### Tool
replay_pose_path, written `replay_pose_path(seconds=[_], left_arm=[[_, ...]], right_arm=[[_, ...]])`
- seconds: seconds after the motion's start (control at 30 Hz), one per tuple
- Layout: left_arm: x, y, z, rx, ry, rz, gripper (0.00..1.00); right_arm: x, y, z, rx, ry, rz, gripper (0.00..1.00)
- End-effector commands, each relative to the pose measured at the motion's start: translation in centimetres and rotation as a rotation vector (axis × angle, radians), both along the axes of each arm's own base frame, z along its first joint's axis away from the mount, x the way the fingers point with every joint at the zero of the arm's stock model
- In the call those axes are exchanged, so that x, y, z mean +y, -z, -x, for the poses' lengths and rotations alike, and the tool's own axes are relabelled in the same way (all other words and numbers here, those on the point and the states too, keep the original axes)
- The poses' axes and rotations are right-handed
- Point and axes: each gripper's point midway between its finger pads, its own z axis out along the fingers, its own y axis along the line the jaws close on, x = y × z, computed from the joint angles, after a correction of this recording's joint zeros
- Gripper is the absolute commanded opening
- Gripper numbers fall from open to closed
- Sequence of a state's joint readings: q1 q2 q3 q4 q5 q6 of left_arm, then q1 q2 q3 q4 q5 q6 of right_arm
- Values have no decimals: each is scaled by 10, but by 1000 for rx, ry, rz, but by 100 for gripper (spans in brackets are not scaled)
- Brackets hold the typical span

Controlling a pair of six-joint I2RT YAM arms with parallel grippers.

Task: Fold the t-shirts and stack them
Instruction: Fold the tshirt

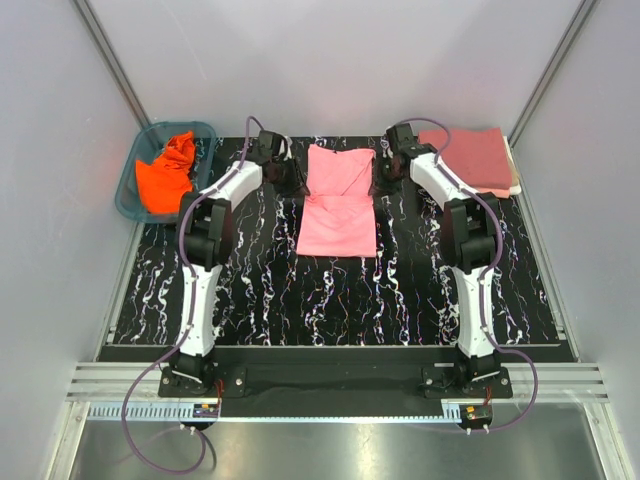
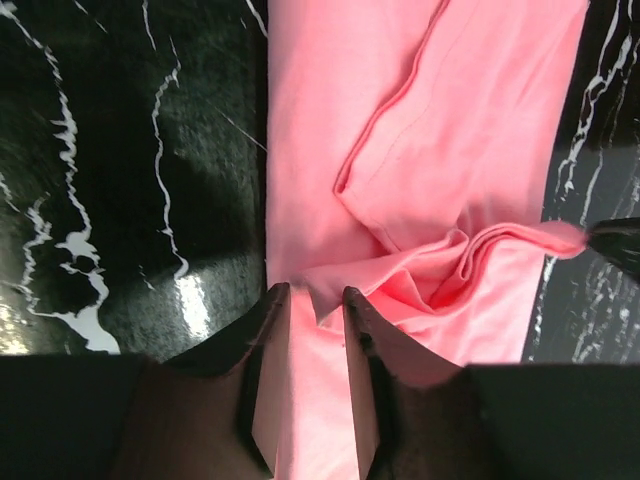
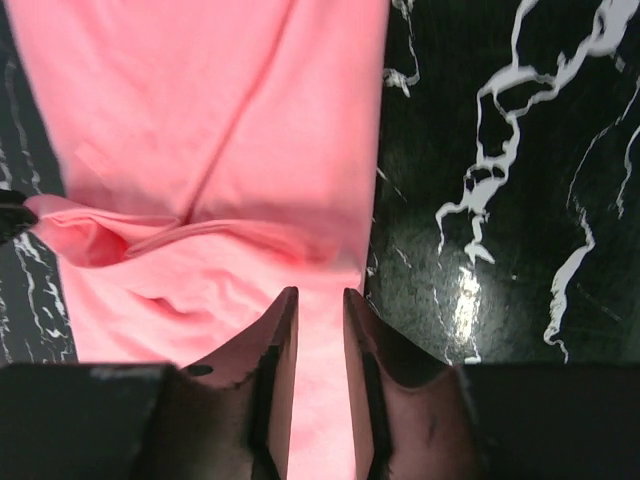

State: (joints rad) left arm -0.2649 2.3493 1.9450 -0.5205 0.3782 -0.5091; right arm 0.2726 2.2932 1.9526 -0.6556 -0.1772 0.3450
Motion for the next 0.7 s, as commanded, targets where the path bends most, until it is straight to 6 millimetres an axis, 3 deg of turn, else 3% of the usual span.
replay_pose_path(seconds=[0.0, 0.07, 0.1, 0.13, 0.23, 0.43, 0.67], left_arm=[[17, -59, -24, -181, -37, -53, 34], [25, -78, -21, -228, -47, -90, 36], [27, -73, -12, -210, -46, -99, 36], [24, -84, -6, -219, -44, -86, 35], [10, -79, 9, -214, -7, -65, 33], [-19, -51, 30, -158, 85, -37, 30], [-30, -24, 17, -129, 114, -23, 29]], right_arm=[[2, -47, -16, -101, -21, -23, 32], [0, -54, -10, -93, -13, -23, 34], [2, -60, -2, -87, -22, -42, 33], [2, -63, 1, -86, -26, -51, 31], [5, -59, 10, -68, -37, -68, 20], [14, -46, 14, -39, -60, -119, 13], [16, -5, 1, -5, -65, -102, 11]])
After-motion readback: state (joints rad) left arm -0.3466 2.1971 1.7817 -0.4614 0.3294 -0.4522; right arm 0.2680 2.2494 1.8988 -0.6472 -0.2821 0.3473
